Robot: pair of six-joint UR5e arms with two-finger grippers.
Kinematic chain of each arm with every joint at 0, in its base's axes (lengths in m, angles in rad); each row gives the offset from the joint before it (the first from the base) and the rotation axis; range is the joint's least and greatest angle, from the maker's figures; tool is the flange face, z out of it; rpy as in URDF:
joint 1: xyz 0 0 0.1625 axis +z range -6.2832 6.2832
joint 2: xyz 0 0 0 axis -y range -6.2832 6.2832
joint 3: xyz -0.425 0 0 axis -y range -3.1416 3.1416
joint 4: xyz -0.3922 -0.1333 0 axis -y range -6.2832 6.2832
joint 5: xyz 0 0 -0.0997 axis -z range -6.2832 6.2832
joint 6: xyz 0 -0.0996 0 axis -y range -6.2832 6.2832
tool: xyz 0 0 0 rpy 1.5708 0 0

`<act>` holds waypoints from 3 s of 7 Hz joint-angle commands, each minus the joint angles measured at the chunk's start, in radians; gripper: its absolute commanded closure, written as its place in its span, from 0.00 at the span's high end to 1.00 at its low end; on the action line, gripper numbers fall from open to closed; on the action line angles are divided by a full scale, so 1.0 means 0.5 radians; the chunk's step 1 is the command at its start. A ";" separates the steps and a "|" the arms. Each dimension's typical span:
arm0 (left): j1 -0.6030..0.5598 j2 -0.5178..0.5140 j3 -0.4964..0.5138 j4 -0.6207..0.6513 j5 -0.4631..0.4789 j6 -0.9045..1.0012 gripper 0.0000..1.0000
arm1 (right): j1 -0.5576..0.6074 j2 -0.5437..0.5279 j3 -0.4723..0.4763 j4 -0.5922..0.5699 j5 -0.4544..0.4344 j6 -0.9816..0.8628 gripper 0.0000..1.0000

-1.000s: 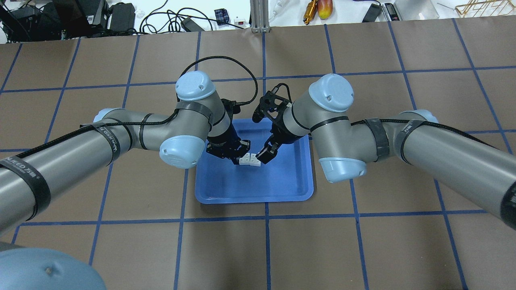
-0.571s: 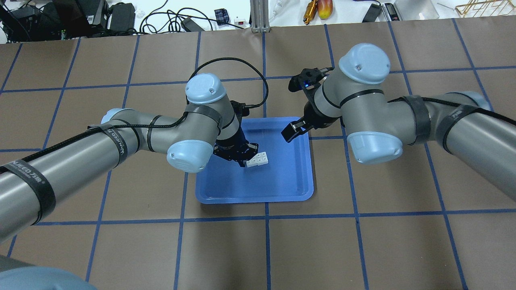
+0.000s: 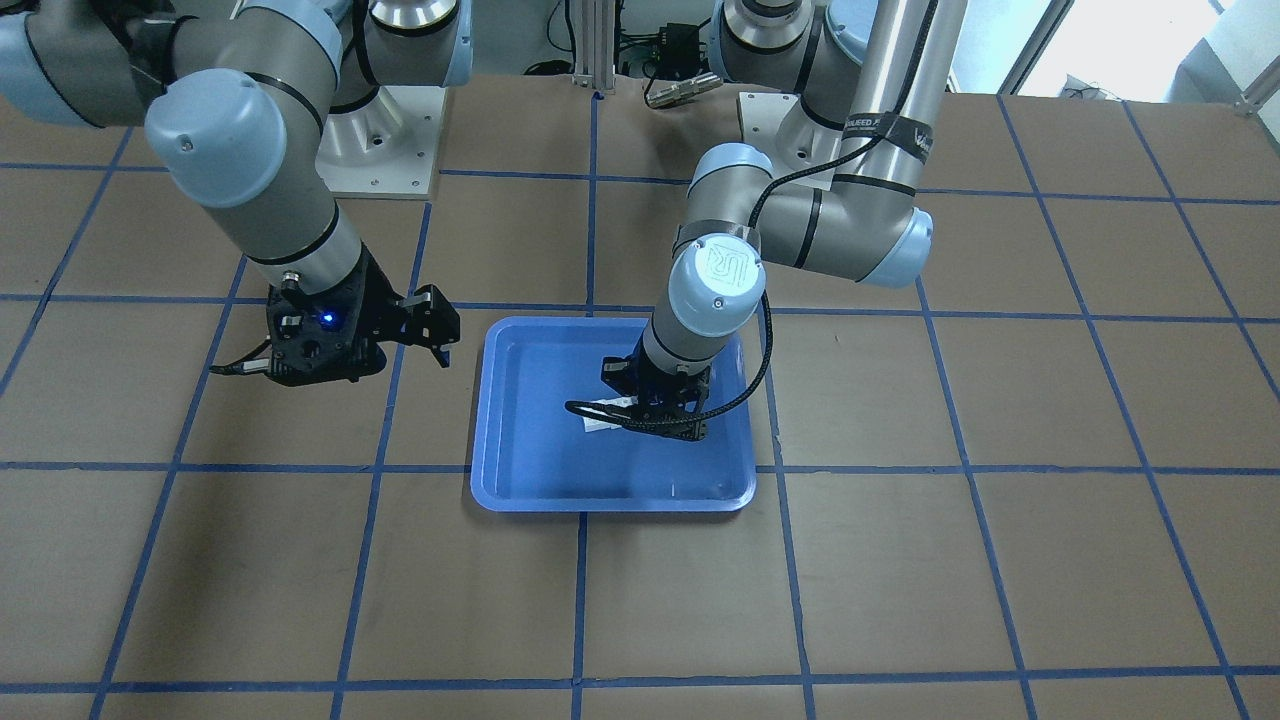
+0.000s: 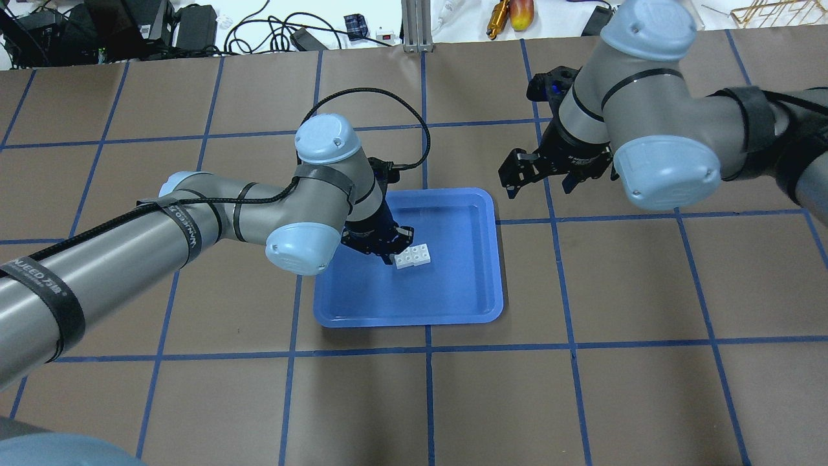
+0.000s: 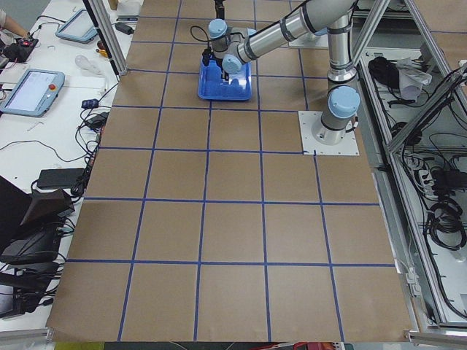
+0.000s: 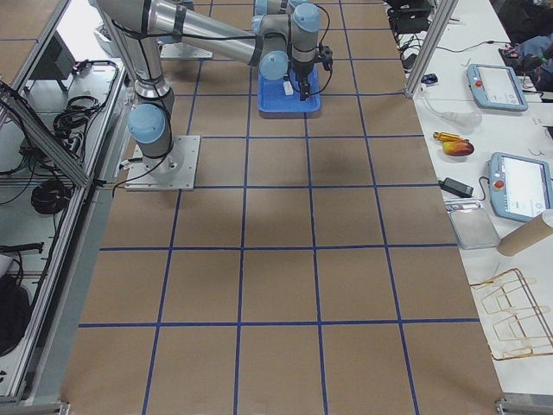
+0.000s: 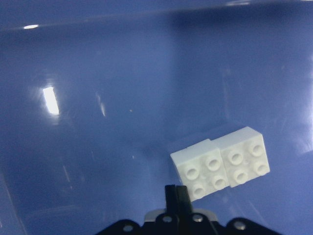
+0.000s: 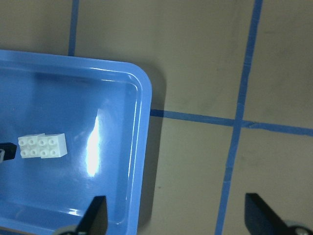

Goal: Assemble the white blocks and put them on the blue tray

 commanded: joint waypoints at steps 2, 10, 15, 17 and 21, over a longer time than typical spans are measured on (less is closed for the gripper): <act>0.018 -0.028 0.024 -0.009 0.011 0.014 0.00 | -0.205 -0.303 -0.069 0.388 -0.180 0.136 1.00; 0.014 -0.071 0.058 -0.003 0.005 -0.005 0.00 | -0.196 -0.473 -0.182 0.632 -0.180 0.354 1.00; 0.008 -0.077 0.064 0.000 0.002 -0.032 0.00 | -0.196 -0.470 -0.354 0.825 -0.177 0.415 1.00; -0.001 -0.077 0.064 0.000 -0.002 -0.035 0.00 | -0.196 -0.473 -0.360 0.822 -0.177 0.425 1.00; -0.010 -0.077 0.070 0.003 -0.005 -0.078 0.00 | -0.184 -0.479 -0.360 0.825 -0.177 0.517 1.00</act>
